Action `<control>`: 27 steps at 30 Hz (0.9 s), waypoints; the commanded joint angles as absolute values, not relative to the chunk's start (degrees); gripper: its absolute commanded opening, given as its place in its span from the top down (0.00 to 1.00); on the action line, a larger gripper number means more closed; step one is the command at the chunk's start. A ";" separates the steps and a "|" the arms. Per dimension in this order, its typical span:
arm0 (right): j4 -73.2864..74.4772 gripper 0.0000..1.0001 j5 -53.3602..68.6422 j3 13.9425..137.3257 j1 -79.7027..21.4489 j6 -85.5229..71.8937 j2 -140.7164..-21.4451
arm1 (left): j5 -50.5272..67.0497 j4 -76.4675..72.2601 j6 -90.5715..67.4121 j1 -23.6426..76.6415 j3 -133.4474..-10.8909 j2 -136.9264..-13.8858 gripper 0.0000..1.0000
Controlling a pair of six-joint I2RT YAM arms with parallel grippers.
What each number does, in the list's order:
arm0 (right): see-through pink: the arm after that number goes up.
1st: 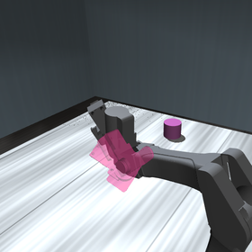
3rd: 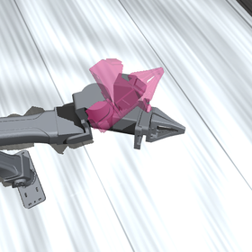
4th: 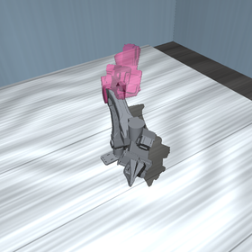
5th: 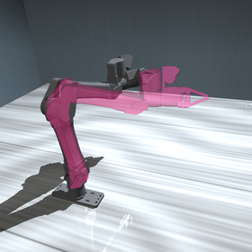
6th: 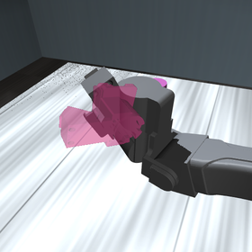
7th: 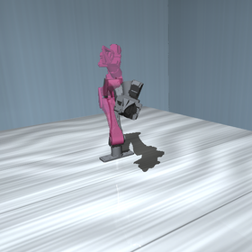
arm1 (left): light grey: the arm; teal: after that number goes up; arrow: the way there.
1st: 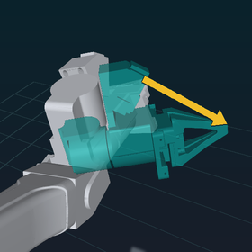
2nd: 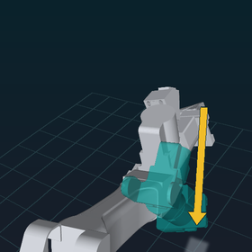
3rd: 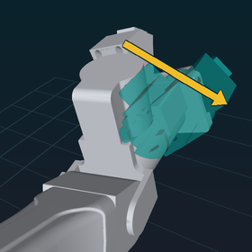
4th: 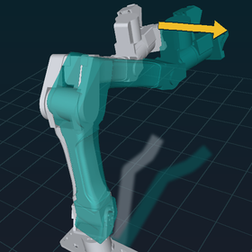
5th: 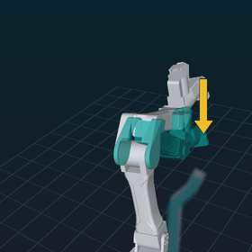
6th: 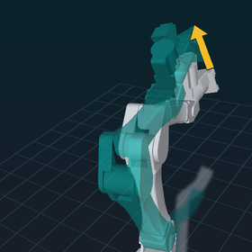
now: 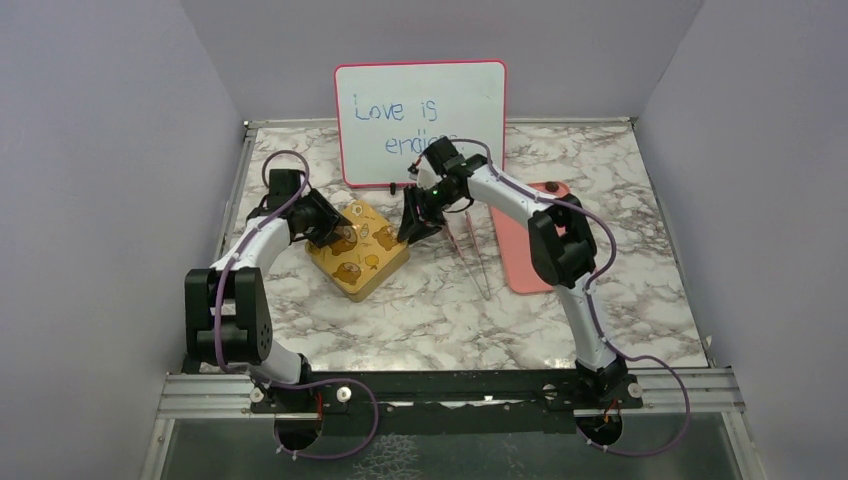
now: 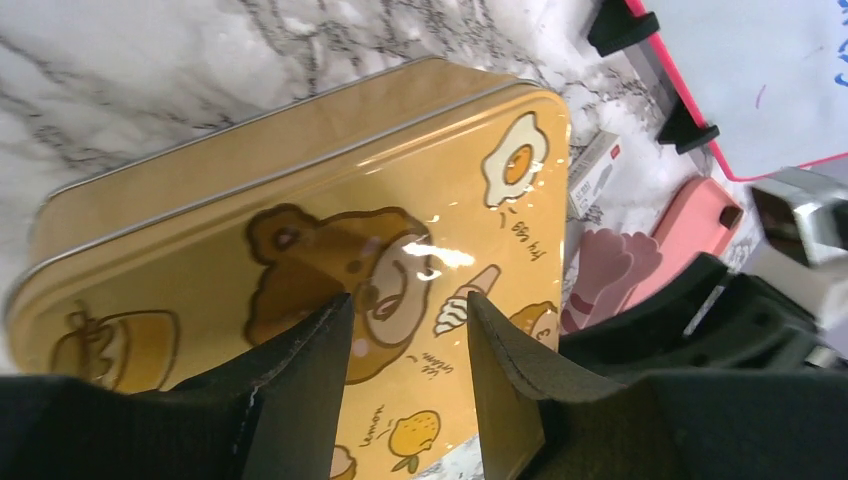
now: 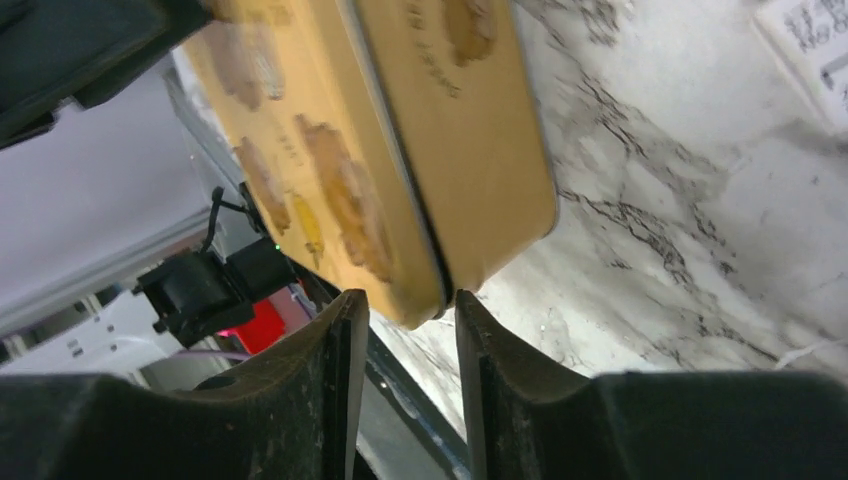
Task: Pack the chocolate
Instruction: Close the box lid on the packing box, then adjust the packing box at the center of the board.
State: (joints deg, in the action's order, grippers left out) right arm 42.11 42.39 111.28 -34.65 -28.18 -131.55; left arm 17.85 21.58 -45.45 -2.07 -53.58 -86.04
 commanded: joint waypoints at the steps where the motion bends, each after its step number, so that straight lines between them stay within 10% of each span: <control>1: 49.90 0.65 34.29 110.92 -35.19 -25.70 -133.37 | 16.52 23.02 -46.14 1.13 -53.18 -89.49 0.52; 23: 52.75 0.66 25.83 120.50 -35.02 -26.50 -127.36 | 12.50 24.10 -44.69 0.53 -69.32 -95.76 0.58; 27: 46.76 0.92 28.29 119.15 -35.29 -27.98 -125.35 | 8.32 32.00 -44.92 0.53 -76.82 -96.80 0.60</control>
